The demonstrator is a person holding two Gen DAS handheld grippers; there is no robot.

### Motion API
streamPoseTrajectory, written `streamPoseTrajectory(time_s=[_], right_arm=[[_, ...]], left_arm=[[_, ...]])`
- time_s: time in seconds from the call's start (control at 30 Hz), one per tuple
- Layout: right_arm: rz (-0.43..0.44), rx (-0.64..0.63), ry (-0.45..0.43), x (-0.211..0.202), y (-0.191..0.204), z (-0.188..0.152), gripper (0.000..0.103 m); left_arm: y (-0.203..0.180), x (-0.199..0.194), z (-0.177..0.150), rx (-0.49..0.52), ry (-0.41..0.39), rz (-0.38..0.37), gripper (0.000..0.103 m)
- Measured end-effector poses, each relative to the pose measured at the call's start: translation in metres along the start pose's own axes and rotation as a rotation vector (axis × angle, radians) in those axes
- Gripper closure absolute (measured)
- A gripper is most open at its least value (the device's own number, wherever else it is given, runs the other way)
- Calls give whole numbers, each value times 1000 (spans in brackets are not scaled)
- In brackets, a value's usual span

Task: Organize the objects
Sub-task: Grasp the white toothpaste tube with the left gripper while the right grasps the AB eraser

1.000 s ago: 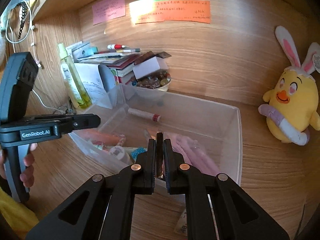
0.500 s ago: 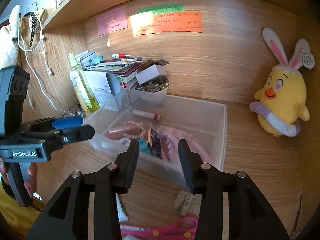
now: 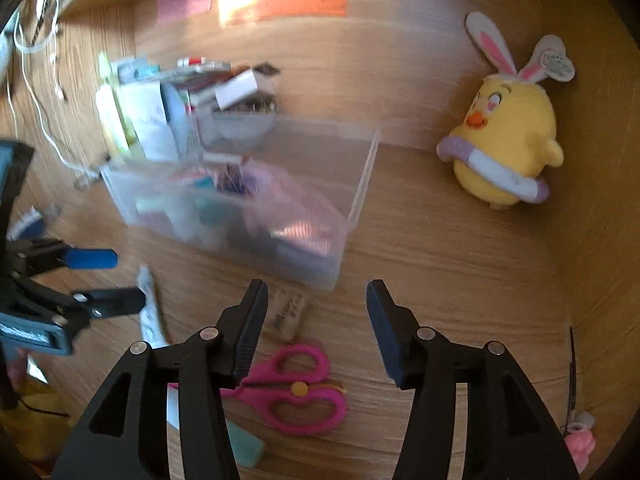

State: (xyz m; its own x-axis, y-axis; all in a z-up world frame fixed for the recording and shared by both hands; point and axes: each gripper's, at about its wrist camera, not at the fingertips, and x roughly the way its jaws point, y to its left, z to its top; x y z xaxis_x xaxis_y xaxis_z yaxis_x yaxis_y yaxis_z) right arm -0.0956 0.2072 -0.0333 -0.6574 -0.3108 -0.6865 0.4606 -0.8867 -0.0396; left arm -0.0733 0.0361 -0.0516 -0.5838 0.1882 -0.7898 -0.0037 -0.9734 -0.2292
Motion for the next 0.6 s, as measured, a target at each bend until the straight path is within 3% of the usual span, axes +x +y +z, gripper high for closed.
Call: streamPoseTrajectory(time_s=[0.2, 0.47, 0.57, 0.6], right_arm=[[57, -4, 64, 18, 4, -3, 55], [120, 6, 132, 37, 9, 1, 56], [136, 1, 148, 41, 12, 0, 70], [136, -12, 148, 41, 14, 0, 80]], left_arm=[[-13, 14, -2, 10, 13, -5, 40], [-24, 17, -5, 133, 2, 41, 76], [-20, 16, -5, 139, -2, 36, 85], [-19, 15, -5, 142, -4, 37, 87]])
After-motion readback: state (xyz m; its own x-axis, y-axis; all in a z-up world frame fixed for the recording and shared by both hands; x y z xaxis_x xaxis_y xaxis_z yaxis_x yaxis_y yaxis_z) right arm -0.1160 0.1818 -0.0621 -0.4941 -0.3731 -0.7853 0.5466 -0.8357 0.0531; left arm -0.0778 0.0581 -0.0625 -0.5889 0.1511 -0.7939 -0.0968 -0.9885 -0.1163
